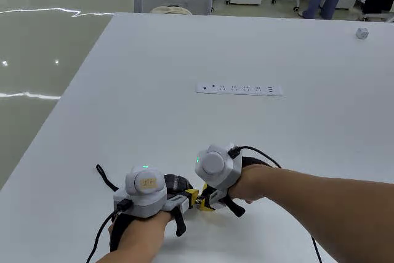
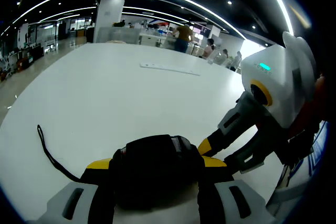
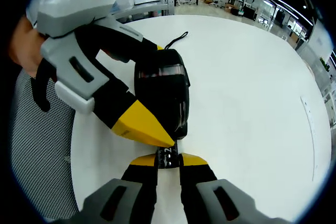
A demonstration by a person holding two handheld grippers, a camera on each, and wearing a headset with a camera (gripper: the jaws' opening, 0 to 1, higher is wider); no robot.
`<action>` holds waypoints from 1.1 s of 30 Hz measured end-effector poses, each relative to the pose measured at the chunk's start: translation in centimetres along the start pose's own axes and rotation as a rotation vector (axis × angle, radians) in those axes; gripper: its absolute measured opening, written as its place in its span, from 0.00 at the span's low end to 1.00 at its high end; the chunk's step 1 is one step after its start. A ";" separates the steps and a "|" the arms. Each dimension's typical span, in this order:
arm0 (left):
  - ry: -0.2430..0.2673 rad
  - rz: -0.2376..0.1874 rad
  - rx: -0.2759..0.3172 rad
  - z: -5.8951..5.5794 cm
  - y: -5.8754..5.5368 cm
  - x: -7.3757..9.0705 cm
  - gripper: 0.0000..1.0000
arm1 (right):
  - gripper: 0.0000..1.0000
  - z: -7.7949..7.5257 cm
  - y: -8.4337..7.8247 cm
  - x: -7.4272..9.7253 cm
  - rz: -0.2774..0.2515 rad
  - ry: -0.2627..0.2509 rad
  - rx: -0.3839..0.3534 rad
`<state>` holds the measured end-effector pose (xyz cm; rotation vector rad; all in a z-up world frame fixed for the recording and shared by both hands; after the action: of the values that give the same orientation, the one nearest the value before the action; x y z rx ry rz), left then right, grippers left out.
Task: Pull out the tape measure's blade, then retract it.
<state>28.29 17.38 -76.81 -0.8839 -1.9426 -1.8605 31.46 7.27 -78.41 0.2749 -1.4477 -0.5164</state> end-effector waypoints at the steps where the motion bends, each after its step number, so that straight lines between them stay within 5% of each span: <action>1: -0.001 0.000 0.000 0.0 0.0 0.0 0.60 | 0.16 -0.1 -0.1 0.1 -0.010 0.010 0.004; 18: -0.002 -0.004 0.004 0.0 0.0 0.0 0.60 | 0.18 -0.6 -1.7 0.6 -0.028 0.006 0.056; 27: -0.005 -0.005 0.009 0.0 -0.1 0.0 0.60 | 0.15 -0.2 -1.4 0.4 -0.092 -0.002 -0.012; 33: -0.007 0.000 0.012 0.0 -0.1 0.1 0.60 | 0.14 -0.1 -1.0 0.3 -0.065 0.008 0.035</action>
<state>28.22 17.42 -76.82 -0.8884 -1.9563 -1.8458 31.43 6.29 -78.67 0.3527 -1.4450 -0.5428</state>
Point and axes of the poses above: the centre of the closed fingertips' face, and the gripper's own axes: x roughly backward along the fingers, z roughly to its left, y roughly out of its top, the point moved 6 cm from there along x, roughly backward along the fingers, and after that the axes turned 8 degrees about -x, right-handed, at the moved point
